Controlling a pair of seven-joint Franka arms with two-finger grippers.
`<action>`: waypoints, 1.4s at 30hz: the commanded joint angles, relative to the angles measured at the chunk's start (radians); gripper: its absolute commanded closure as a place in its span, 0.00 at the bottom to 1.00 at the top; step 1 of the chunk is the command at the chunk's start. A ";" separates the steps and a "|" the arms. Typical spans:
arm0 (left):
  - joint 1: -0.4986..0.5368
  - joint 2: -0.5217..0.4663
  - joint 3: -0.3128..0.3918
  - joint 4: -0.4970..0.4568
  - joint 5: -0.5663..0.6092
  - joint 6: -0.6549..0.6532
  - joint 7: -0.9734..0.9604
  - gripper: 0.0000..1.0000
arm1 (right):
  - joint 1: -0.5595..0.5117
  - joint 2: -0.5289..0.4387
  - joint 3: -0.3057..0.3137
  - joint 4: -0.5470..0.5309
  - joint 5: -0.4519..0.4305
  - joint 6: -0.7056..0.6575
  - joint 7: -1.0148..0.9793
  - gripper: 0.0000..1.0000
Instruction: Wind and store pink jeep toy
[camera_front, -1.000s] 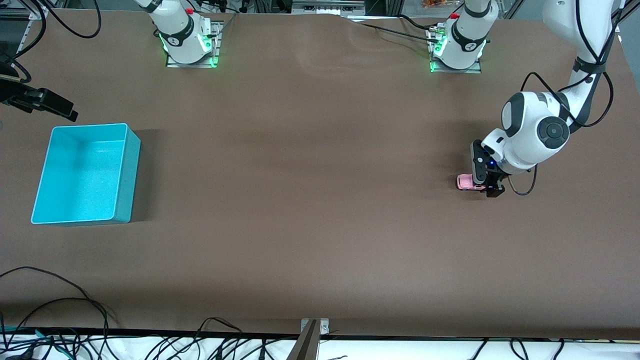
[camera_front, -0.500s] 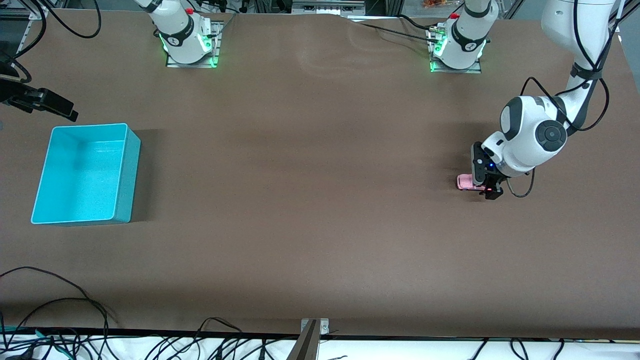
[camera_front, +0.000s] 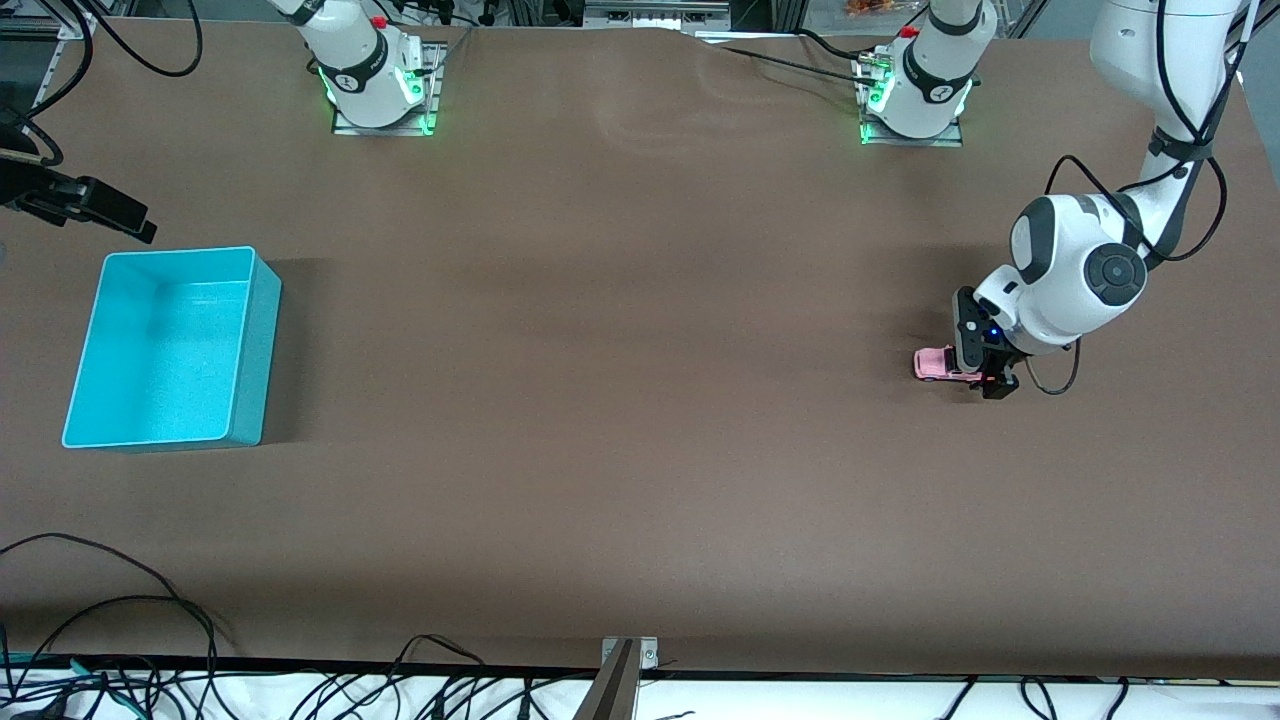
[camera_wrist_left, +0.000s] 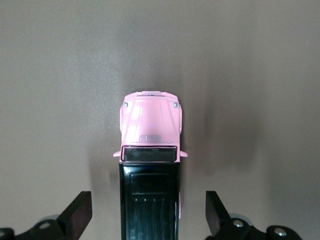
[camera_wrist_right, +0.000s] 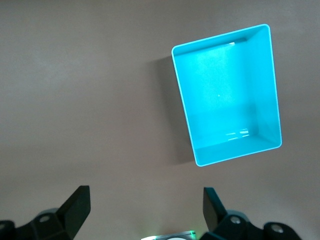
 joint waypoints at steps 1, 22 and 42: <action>0.004 0.006 -0.004 -0.002 -0.020 0.013 0.018 0.15 | 0.002 -0.002 -0.002 0.000 0.012 -0.010 -0.001 0.00; 0.021 -0.006 -0.004 0.004 -0.075 0.003 0.023 1.00 | 0.002 0.004 -0.002 0.000 0.015 -0.007 -0.001 0.00; 0.001 -0.038 -0.033 0.013 -0.156 -0.042 -0.002 1.00 | 0.000 0.009 -0.004 0.000 0.015 -0.004 -0.001 0.00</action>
